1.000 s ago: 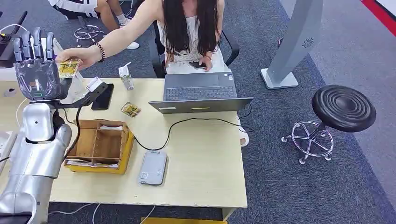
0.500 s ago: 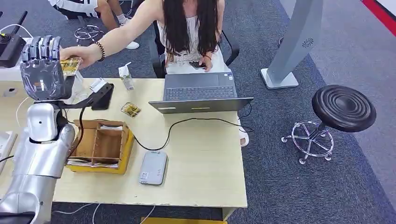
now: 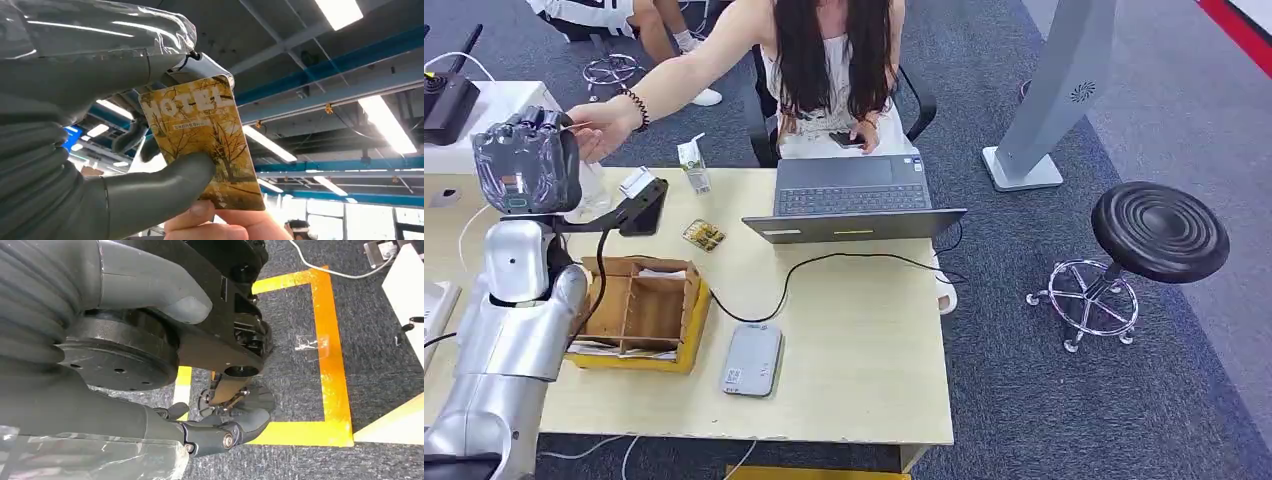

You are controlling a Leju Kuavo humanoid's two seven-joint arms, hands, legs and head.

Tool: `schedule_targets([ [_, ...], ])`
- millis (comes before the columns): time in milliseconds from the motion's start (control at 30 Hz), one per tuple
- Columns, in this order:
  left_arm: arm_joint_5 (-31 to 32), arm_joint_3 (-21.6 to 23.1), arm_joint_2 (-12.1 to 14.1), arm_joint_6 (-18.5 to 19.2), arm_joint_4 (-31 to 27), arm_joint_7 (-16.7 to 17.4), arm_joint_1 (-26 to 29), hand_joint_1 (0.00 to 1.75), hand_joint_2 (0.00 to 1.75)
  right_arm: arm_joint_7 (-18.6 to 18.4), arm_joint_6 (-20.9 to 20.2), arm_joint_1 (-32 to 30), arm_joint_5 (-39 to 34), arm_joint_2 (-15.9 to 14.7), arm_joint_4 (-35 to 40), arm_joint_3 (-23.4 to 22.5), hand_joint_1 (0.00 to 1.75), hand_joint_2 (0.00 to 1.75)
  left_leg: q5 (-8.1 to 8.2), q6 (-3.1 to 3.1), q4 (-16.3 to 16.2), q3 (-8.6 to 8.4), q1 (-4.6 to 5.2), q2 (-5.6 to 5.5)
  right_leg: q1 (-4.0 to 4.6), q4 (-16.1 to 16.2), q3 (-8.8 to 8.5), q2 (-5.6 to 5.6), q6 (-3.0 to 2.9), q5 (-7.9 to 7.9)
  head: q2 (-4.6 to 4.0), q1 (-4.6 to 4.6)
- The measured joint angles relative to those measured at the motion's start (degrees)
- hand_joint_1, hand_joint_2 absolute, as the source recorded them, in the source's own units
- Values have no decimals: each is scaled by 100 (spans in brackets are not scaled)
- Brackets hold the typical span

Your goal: Pass the card to the sensor for recognition and then transmit it.

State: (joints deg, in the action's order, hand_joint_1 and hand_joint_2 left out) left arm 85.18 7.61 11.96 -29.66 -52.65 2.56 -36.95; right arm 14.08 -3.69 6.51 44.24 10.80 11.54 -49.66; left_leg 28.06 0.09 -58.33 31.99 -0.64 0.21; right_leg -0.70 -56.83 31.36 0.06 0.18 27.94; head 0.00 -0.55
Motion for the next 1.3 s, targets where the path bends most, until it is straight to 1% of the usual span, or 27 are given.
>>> schedule_targets([
  [400, -175, 81, -33, 48, 9, -55, -12, 175, 175, -2, -11, -2, 0, 0, 0, 4, 0, 175, 0, 0, 0, 1, 0, 0, 0, 0, 1, 0, 0, 0, 0, -2],
  [467, -302, 81, -44, -7, 4, -116, 8, 175, 175, -9, -9, -4, -2, 0, 0, 4, 0, 175, 0, 0, 0, 1, 1, 0, 0, 0, 0, 0, 0, 0, 0, 0],
  [500, -420, 81, -53, -70, -26, -204, 67, 175, 175, -13, -7, -4, -11, 2, 0, 4, 0, 175, 0, 0, 0, 1, 1, 1, 0, 0, -1, 0, 0, 0, 0, 0],
  [567, -687, 81, -98, -221, -329, -431, 395, 175, 175, -22, 35, -19, -39, 26, -2, 4, 0, 175, 2, 0, 0, -1, 2, 10, -1, 0, -1, 7, 0, 0, 0, 0],
  [600, -808, 94, -144, -230, -675, -596, 691, 175, 175, -2, 100, -29, -57, 46, -2, 4, 0, 175, 4, 0, 0, -3, 4, 16, -2, 1, -1, 15, 0, 1, 0, 11],
  [633, -850, 105, -164, -230, -1001, -688, 1006, 175, 175, 17, 129, -45, -79, 68, -7, 4, 0, 175, 6, 0, 0, -4, 4, 19, -3, 1, 2, 19, 0, 2, 0, 0],
  [700, -800, 212, -246, -186, -1535, -699, 1565, 175, 175, 55, 170, -76, -107, 92, -9, 2, 0, 175, 10, 2, 0, 2, 3, 16, -3, 5, 5, 15, 0, 4, 0, 2],
  [733, -748, 316, -277, -103, -1856, -699, 1883, 175, 175, 72, 179, -86, -127, 105, -11, 0, 0, 175, 11, 3, 0, 3, 3, 15, -3, 8, 5, 15, 0, 5, 0, 0],
  [767, -691, 443, -291, 19, -2108, -684, 2139, 175, 175, 94, 188, -91, -151, 120, -13, -4, 0, 175, 13, 2, 0, 5, 3, 15, -2, 8, 7, 15, 1, 6, 0, -2],
  [833, -595, 679, -330, 279, -2434, -614, 2490, 175, 175, 133, 188, -96, -184, 129, -15, -11, 0, 175, 14, 2, 0, 8, 4, 15, -2, 10, 8, 14, 1, 6, 0, 0],
  [900, -544, 890, -350, 448, -2650, -566, 2729, 175, 175, 157, 190, -99, -212, 129, -17, -18, 0, 175, 14, 2, 0, 8, 3, 14, -2, 10, 8, 13, 2, 5, 0, 0],
  [967, -516, 1041, -369, 533, -2829, -544, 2886, 175, 175, 166, 192, -103, -227, 129, -17, -26, 0, 175, 13, 2, 0, 7, 3, 12, -2, 10, 7, 12, 2, 4, 0, 0],
  [1033, -511, 1135, -380, 571, -2949, -533, 2975, 175, 175, 170, 201, -106, -230, 129, -17, -48, 0, 175, 10, 2, 0, 7, 2, 13, -2, 9, 6, 13, 4, 0, 0, 2],
  [1167, -470, 1294, -385, 793, -3208, -494, 3167, 175, 175, 212, 251, -129, -293, 129, -17, -109, 0, 175, 9, 2, 0, 5, 2, 13, -2, 7, 5, 12, 3, 0, 0, 0],
  [1233, -452, 1375, -385, 971, -3355, -393, 3279, 175, 175, 223, 280, -150, -313, 129, -17, -147, 0, 175, 9, 2, 0, 5, 1, 12, -2, 7, 5, 12, 3, 0, 0, 0],
  [1300, -426, 1447, -387, 1228, -3456, -269, 3358, 175, 175, 229, 280, -169, -332, 129, -17, -164, 0, 175, 10, 2, 0, 6, 1, 11, -2, 7, 6, 11, 3, 1, 0, 0],
])
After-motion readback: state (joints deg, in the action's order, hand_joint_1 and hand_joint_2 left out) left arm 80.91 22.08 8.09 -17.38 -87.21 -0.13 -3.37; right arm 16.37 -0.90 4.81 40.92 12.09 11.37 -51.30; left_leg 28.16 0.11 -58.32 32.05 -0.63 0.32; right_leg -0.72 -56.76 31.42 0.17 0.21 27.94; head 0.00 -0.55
